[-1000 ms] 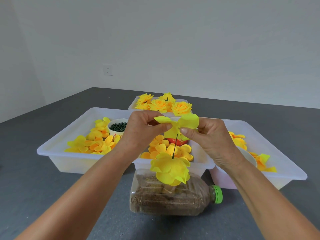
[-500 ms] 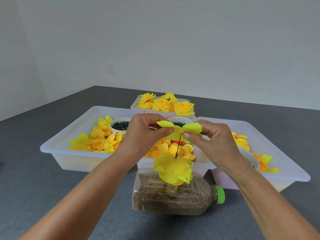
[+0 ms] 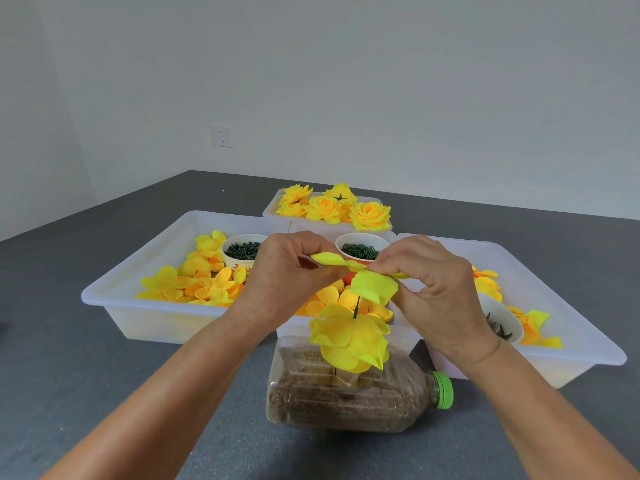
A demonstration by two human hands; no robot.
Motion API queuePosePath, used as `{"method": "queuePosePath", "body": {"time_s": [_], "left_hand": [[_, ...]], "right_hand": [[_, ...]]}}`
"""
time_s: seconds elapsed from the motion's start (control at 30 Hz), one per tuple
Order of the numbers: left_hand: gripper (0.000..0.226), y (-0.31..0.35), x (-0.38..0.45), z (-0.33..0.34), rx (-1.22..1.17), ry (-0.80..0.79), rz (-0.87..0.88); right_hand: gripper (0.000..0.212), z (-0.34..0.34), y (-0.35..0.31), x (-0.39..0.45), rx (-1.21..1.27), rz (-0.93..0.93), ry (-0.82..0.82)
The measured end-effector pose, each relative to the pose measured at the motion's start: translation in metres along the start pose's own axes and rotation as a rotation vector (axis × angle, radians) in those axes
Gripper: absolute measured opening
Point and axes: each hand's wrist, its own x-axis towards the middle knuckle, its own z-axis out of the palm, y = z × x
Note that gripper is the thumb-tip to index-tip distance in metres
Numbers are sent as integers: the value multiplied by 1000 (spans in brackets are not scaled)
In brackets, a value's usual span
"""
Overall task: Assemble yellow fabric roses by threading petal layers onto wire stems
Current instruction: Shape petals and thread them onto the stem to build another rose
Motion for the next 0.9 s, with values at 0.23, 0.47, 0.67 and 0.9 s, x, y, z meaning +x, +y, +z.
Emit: {"method": "queuePosePath", "body": {"time_s": [0.23, 0.47, 0.67, 0.9], "left_hand": [[31, 3, -2, 2, 158, 11, 200], [17, -2, 0, 4, 335, 33, 406], [13, -7, 0, 7, 412, 56, 500], [16, -2, 5, 9, 454, 60, 558]], "right_hand": [[23, 1, 6, -1, -281, -184, -15], [28, 1, 4, -4, -346, -212, -67], [31, -3, 0, -6, -376, -237, -74], [22, -5, 0, -2, -259, -100, -146]]}}
